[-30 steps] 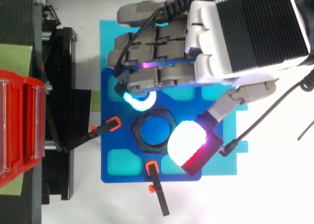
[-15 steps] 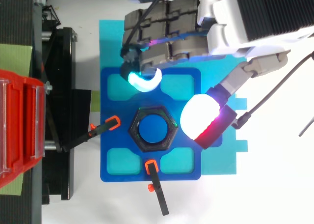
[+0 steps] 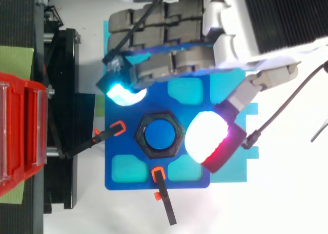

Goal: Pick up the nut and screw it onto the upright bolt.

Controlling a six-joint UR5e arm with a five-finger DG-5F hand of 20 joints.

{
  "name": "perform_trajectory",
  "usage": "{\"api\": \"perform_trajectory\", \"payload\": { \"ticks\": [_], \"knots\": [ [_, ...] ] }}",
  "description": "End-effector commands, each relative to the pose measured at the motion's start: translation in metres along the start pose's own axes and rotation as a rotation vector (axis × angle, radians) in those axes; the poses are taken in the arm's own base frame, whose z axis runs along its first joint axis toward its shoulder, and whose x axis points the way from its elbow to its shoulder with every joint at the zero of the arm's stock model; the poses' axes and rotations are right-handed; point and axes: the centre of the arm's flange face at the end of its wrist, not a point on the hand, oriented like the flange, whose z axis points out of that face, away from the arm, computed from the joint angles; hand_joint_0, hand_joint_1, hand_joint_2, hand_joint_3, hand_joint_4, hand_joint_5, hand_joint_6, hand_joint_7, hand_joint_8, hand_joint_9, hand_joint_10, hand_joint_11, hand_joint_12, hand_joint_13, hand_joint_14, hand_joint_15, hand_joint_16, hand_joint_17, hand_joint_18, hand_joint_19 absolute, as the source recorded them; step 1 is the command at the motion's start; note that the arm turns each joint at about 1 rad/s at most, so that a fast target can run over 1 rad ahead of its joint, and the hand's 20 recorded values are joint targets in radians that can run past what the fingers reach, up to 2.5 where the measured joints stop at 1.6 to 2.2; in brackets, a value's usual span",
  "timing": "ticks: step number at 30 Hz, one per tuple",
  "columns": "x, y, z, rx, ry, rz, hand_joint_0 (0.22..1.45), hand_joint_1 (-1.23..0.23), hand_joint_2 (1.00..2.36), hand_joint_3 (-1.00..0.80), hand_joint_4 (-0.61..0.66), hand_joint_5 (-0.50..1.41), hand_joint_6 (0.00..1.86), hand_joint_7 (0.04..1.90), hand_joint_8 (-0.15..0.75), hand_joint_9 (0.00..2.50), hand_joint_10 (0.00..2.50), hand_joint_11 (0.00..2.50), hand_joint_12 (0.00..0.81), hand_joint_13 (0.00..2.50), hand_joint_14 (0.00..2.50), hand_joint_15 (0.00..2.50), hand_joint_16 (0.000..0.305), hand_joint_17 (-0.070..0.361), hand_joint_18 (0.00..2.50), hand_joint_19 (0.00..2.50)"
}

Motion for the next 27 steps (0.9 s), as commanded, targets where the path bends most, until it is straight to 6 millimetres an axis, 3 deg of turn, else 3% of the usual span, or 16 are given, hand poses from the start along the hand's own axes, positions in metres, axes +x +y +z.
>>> {"api": "perform_trajectory", "payload": {
  "ticks": [1,4,9,13,20,27],
  "knots": [
    [0.003,0.013,0.009,0.005,0.000,0.003,0.44,-0.02,1.00,-0.50,0.14,-0.19,0.50,0.58,0.199,0.32,0.00,0.00,0.343,0.11,0.00,0.00,0.045,0.102,0.00,0.00],
    [0.006,0.019,0.013,0.005,0.001,0.005,0.40,-0.13,1.00,-0.50,0.13,-0.23,0.50,0.55,0.203,0.22,0.00,0.00,0.371,0.00,0.00,0.00,0.051,0.116,0.00,0.00],
    [0.026,0.025,0.008,0.018,0.023,0.017,0.34,-0.27,1.00,-0.50,0.10,-0.28,0.50,0.56,0.206,0.06,0.00,0.00,0.402,0.00,0.00,0.00,0.057,0.129,0.00,0.00],
    [0.024,0.025,0.010,0.015,0.003,0.018,0.32,-0.38,1.00,-0.50,0.08,-0.30,0.50,0.57,0.204,0.00,0.00,0.00,0.405,0.00,0.00,0.00,0.058,0.131,0.00,0.00],
    [0.025,0.025,0.010,0.015,0.004,0.019,0.32,-0.45,1.00,-0.50,0.11,-0.30,0.50,0.57,0.217,0.00,0.00,0.00,0.407,0.00,0.00,0.00,0.057,0.129,0.00,0.00],
    [0.025,0.022,0.007,0.020,0.012,0.021,0.33,-0.41,1.00,-0.50,0.18,-0.25,0.50,0.59,0.238,0.07,0.00,0.00,0.401,0.02,0.00,0.00,0.055,0.124,0.00,0.00]
  ]
}}
